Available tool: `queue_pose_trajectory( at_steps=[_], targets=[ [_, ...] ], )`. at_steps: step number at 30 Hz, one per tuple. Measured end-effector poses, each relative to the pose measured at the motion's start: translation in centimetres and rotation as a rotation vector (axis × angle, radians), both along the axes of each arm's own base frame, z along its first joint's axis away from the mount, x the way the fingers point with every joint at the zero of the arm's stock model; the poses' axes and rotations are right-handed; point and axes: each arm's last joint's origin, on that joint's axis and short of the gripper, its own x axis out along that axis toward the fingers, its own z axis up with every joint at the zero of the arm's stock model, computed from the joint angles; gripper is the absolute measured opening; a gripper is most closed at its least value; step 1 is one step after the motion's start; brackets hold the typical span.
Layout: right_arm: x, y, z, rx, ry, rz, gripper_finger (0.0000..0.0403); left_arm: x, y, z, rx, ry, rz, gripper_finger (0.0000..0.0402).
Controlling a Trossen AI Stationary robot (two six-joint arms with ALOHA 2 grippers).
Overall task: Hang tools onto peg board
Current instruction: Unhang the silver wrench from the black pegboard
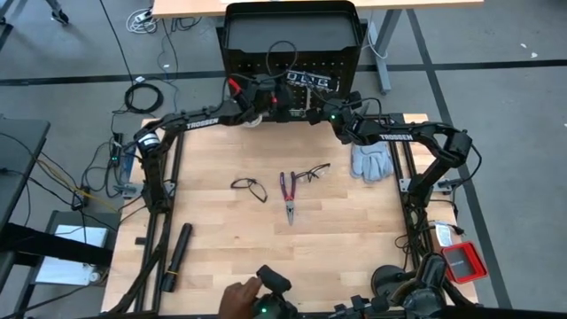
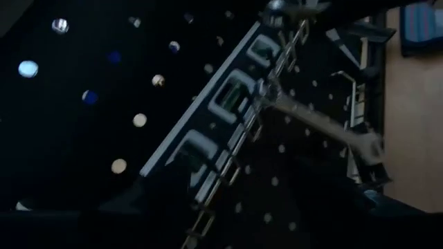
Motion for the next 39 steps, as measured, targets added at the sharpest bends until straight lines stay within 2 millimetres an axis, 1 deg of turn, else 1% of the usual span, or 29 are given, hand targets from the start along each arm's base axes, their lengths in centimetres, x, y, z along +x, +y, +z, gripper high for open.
queue_pose_trajectory(
  at_steps=[4, 9, 14, 18, 21, 24, 28, 32, 35, 39],
  targets=[
    [0.0, 0.0, 0.0, -0.003, -0.003, 0.000, 0.0044, -0.5, 0.8, -0.1, 0.005, 0.018, -0.026, 0.0225],
    [0.0, 0.0, 0.1, -0.007, -0.005, 0.001, 0.0044, -0.6, 1.0, 0.0, 0.039, 0.049, -0.051, 0.0184],
    [0.0, 0.0, 0.1, -0.009, -0.003, 0.002, 0.0044, -0.9, 1.6, 0.3, 0.058, 0.020, -0.040, 0.0154],
    [0.1, 0.0, 0.1, -0.009, -0.002, 0.003, 0.0044, -0.9, 1.6, 0.6, 0.071, 0.003, -0.039, 0.0153],
    [0.1, 0.0, 0.1, -0.011, 0.004, 0.005, 0.0044, -0.2, 1.9, 0.5, 0.044, 0.031, -0.045, 0.0156],
    [0.1, 0.0, 0.1, -0.010, 0.010, 0.007, 0.0044, 0.9, 2.7, 0.2, -0.003, 0.071, -0.040, 0.0160],
    [0.1, 0.1, 0.0, -0.008, 0.015, 0.009, 0.0044, 1.9, 3.4, 0.5, -0.027, 0.071, -0.023, 0.0162],
    [0.1, 0.1, 0.0, -0.009, 0.022, 0.011, 0.0044, 2.0, 3.5, 0.6, -0.018, 0.072, -0.002, 0.0154],
    [0.1, 0.1, 0.0, -0.008, 0.029, 0.014, 0.0045, 1.9, 3.6, 0.4, -0.019, 0.104, 0.017, 0.0126],
    [0.1, 0.1, 0.0, -0.011, 0.035, 0.020, 0.0045, 1.6, 3.8, -0.2, -0.015, 0.199, 0.016, 0.0064]
  ],
)
